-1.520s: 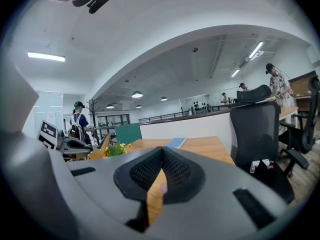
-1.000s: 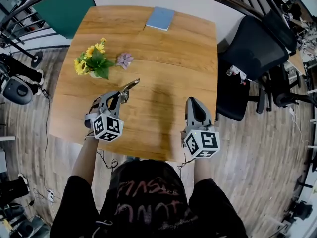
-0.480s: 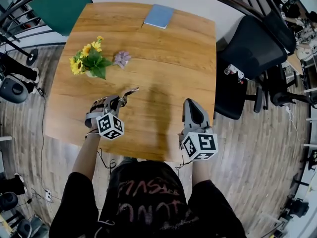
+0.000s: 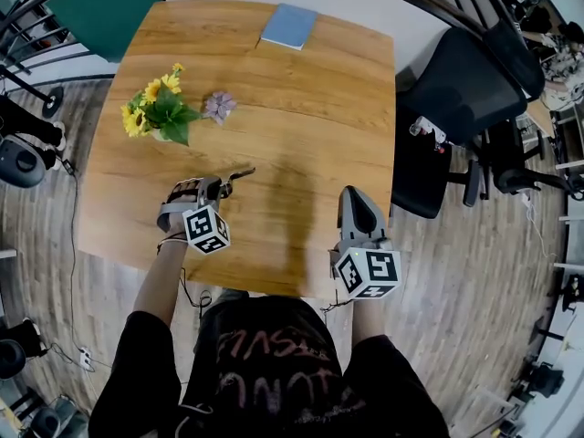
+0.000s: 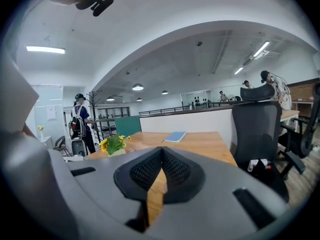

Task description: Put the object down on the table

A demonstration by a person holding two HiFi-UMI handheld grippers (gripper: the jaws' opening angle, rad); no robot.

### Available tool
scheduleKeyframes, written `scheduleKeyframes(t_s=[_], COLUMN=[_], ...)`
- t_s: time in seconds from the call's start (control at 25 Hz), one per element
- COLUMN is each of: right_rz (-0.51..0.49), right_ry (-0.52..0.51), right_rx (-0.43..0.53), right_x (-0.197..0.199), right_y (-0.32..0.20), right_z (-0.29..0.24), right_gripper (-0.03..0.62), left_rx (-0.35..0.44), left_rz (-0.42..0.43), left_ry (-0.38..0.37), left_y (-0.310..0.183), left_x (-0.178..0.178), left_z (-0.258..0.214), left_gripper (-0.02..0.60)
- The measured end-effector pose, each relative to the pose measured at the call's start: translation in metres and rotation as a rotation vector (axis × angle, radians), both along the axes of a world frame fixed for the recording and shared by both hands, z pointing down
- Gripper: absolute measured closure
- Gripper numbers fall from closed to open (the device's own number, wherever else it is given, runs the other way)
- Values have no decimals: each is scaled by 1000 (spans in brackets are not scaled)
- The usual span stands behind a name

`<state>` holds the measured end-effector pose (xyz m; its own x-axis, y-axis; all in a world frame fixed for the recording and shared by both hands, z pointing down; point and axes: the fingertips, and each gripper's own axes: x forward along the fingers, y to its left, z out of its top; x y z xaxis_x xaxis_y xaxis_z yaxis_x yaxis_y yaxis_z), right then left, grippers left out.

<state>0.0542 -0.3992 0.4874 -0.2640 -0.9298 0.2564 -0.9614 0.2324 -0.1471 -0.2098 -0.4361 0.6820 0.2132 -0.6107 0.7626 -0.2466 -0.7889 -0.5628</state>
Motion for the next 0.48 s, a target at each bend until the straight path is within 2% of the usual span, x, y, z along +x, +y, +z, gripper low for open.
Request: scheduleKeyframes(t_s=[0.2, 0.48], right_rz=[11, 18], right_ry=[2, 1], right_rx=[-9, -15], right_x=[5, 10], right_y=[2, 7], right_z=[3, 5], right_gripper=[589, 589], left_rx=[-52, -55], left_rz=[23, 32], left_ry=[-12, -28], left_y=[10, 16], left_x=[6, 10], left_z=[15, 21], left_gripper=[558, 555])
